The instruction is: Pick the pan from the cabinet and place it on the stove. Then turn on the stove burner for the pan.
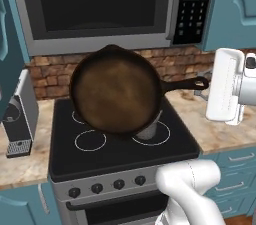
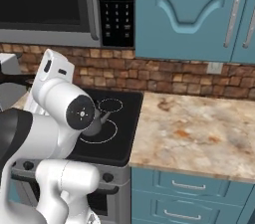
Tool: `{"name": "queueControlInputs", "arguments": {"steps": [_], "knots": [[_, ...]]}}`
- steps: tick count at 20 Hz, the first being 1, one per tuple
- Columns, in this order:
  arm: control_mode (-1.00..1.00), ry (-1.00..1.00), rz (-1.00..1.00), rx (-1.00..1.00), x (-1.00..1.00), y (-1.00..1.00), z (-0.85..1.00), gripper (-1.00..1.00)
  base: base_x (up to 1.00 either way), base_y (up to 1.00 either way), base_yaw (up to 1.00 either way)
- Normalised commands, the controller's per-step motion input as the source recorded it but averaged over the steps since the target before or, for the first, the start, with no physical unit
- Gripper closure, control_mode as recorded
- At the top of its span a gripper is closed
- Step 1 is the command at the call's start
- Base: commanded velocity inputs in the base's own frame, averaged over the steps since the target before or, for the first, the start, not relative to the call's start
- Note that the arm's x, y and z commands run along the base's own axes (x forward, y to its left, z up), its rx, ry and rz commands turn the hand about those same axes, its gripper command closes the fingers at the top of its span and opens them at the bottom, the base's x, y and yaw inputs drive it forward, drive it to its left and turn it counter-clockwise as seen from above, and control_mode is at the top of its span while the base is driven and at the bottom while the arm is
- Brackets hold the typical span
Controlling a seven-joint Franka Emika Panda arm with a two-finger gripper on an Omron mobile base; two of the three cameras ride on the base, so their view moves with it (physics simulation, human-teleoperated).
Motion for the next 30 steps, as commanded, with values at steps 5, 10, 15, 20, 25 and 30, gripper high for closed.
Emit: {"name": "queueControlInputs", "arguments": {"steps": [5, 10, 15, 20, 25, 30], "knots": [[1.0, 0.0, 0.0, 0.0, 0.0, 0.0, 0.0, 1.0, 0.04, 0.0, 0.01], [-1.0, -0.08, 0.0, 0.0, -0.28, 0.0, -0.13, 1.0, 0.0, 0.0, 0.0], [-1.0, -0.08, -0.13, -0.01, -0.65, 0.04, -0.32, 1.0, 0.0, 0.0, 0.0], [-1.0, 0.01, -0.31, 0.0, -0.22, 0.07, -0.43, 1.0, 0.0, 0.0, 0.0], [-1.0, 0.01, -0.33, 0.0, 0.04, 0.36, -0.53, 1.0, 0.0, 0.0, 0.0], [-1.0, 0.0, -0.22, 0.05, 0.14, 0.65, -0.37, 1.0, 0.0, 0.0, 0.0]]}}
